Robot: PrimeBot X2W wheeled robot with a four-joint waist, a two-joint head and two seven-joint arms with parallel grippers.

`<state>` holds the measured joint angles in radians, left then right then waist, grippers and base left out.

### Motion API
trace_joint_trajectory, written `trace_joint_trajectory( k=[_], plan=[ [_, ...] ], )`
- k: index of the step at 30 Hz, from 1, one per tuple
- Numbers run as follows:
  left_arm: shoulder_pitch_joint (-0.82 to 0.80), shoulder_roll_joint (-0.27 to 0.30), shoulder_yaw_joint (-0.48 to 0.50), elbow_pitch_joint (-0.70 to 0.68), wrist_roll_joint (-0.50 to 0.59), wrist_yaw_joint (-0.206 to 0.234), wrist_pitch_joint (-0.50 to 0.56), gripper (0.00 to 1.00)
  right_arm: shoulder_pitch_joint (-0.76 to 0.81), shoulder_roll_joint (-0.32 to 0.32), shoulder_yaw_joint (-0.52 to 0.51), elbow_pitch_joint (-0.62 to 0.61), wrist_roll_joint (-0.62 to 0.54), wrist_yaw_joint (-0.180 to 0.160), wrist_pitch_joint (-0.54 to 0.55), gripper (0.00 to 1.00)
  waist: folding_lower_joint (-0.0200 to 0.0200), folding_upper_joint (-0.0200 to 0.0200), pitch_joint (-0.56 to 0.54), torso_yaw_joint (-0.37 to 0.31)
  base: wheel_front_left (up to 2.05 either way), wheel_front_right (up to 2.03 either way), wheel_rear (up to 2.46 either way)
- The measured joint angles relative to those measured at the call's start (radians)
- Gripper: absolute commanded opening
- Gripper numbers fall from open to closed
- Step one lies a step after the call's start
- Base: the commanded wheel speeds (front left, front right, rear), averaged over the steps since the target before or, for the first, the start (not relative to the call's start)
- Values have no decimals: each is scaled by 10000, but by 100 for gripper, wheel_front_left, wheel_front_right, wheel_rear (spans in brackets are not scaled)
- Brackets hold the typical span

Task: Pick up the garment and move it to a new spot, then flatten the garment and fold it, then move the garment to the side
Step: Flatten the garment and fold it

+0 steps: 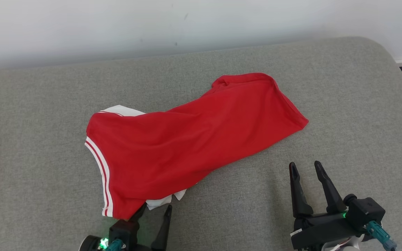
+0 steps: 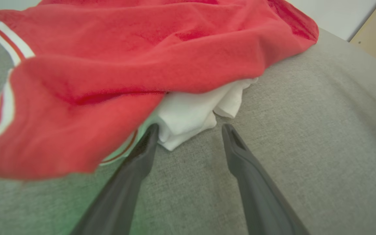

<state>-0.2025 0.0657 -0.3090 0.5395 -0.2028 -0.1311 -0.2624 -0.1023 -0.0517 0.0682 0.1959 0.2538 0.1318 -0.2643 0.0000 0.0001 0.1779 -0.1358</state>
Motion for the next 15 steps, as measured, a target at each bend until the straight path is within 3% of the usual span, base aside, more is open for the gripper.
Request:
trace_joint_trajectory(
  k=[1, 2, 3, 4, 8, 15],
  plan=[
    [-80, 2, 25, 105, 2, 0, -2, 98, -2, 0, -10, 0, -2, 0, 0, 100, 0, 0, 22, -9, 0, 0, 0],
    [-140, 2, 42, 180, 2, 0, 0, 45, -3, 0, -27, 0, -2, 0, 0, 100, 0, 0, 42, -14, 0, 0, 0],
    [-207, 2, 48, 249, 2, 0, 0, 26, -3, 0, -54, -4, -2, 0, 0, 100, 0, 0, 61, -11, 0, 0, 0],
    [-277, 2, 50, 284, 2, 0, 0, 0, -4, 0, -81, -8, -4, 0, 0, 100, 0, 0, 73, 4, 0, 0, 0],
    [-302, -15, 52, 17, -12, 0, 0, 0, 2, -2, -228, -17, -27, 0, 0, 100, 0, 0, 77, 130, 0, 0, 0],
    [719, 94, -186, -1687, -451, 0, 0, 0, 108, 0, -301, 21, -29, 0, 0, 100, 0, 0, -74, 482, 0, 0, 0]
  ],
)
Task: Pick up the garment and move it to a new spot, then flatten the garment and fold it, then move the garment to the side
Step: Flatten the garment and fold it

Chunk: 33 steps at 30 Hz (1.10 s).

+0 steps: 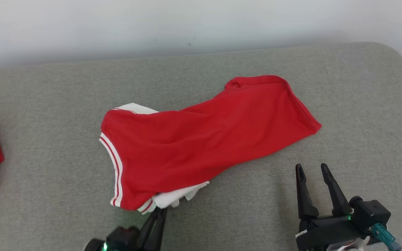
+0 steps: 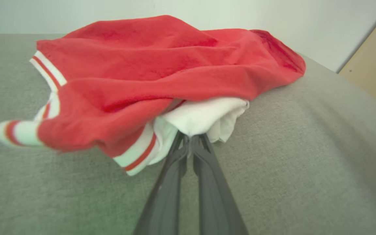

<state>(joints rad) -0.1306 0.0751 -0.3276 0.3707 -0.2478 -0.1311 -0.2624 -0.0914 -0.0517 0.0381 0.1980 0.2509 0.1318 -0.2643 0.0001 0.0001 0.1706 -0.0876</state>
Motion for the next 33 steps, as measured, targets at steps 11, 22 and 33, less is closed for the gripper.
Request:
trace_joint_trajectory(
  k=[11, 22, 33],
  plan=[
    [2198, 1074, -529, -1475, -499, -2, 0, 0, 173, 2, -111, 90, 12, 0, 0, 100, 0, 0, -338, 661, 0, 0, 0],
    [2792, 1526, -512, -1290, -798, 36, 245, 100, 302, 4, -90, 251, -2, 0, 0, 100, -1, -1, -577, 895, 0, 0, 0],
    [2659, 1649, 322, -2343, -941, 180, 29, 100, 489, 4, -261, 316, -138, 0, 0, 100, -1, 0, -753, 731, 0, 0, 0]
  ],
)
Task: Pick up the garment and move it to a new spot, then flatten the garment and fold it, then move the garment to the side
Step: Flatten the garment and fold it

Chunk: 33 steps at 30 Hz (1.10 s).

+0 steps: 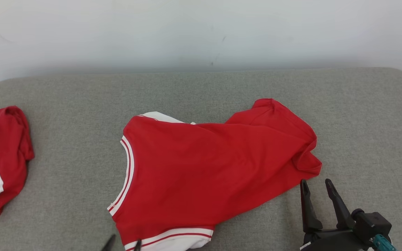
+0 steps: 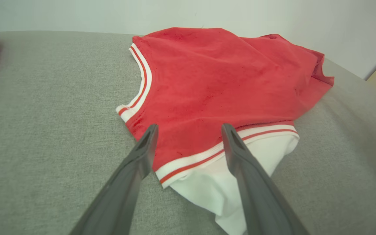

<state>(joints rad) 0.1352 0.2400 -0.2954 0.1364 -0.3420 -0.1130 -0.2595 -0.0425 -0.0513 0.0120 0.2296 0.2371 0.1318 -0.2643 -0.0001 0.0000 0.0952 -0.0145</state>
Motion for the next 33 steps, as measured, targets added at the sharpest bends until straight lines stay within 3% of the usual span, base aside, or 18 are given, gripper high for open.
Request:
trace_joint_trajectory(
  k=[12, 25, 26, 27, 28, 29, 33],
  plan=[
    [-1261, 309, 765, 1312, 29, -4, -23, 100, -141, 0, 100, 180, -4, 0, 0, 100, 0, 0, 185, -300, 0, 0, 0],
    [-2444, 387, 430, 3185, -345, -109, 113, 100, -356, -2, 50, 226, 0, 0, 0, 100, 2, 0, 649, -618, 0, 0, 0],
    [-2545, 405, 382, 3294, -366, -113, 140, 75, -373, 0, 56, 224, 0, 0, 0, 100, 2, 0, 672, -628, 0, 0, 0],
    [-2655, 418, 366, 3396, -403, -113, 146, 40, -381, 0, 56, 224, 2, 0, 0, 100, 2, 0, 692, -638, 0, 0, 0],
    [-2778, 428, 355, 3515, -476, -115, 173, 26, -388, 0, 56, 224, 2, 0, 0, 100, 2, 1, 710, -647, 0, 0, 0],
    [-2925, 454, 328, 3641, -589, -115, 249, 0, -399, -2, 61, 221, 2, 0, 0, 100, 2, 0, 730, -657, 0, 0, 0],
    [-3411, 656, 98, 3916, -629, -121, 276, 0, -472, -2, 54, 207, 6, 0, 0, 100, 2, 0, 796, -686, 0, 0, 0]
  ],
)
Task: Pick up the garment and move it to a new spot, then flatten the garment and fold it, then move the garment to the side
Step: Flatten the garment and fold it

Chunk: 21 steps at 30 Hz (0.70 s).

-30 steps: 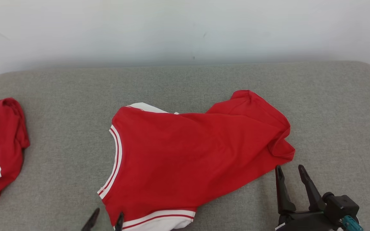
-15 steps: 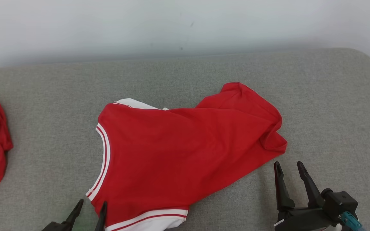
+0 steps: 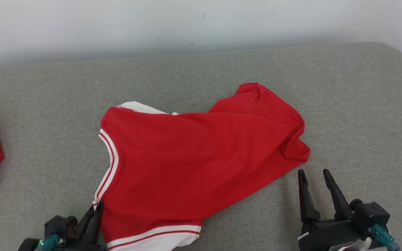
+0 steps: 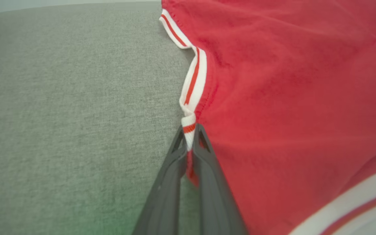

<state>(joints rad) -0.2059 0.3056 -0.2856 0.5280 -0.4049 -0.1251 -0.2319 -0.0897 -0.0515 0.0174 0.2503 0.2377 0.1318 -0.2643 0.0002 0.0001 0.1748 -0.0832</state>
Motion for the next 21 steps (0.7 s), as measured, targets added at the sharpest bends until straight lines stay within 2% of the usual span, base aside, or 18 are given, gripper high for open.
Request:
trace_joint_trajectory(
  k=[11, 21],
  plan=[
    [-1815, 606, -128, -79, 79, -44, -144, 0, -144, 2, -67, -84, -19, 0, 0, 100, 0, 0, 87, -22, 0, 0, 0],
    [-2974, 934, -347, 1070, 40, -63, -240, 0, -333, 0, -81, -52, -151, 0, 0, 100, -1, 0, 181, -307, 0, 0, 0]
  ],
)
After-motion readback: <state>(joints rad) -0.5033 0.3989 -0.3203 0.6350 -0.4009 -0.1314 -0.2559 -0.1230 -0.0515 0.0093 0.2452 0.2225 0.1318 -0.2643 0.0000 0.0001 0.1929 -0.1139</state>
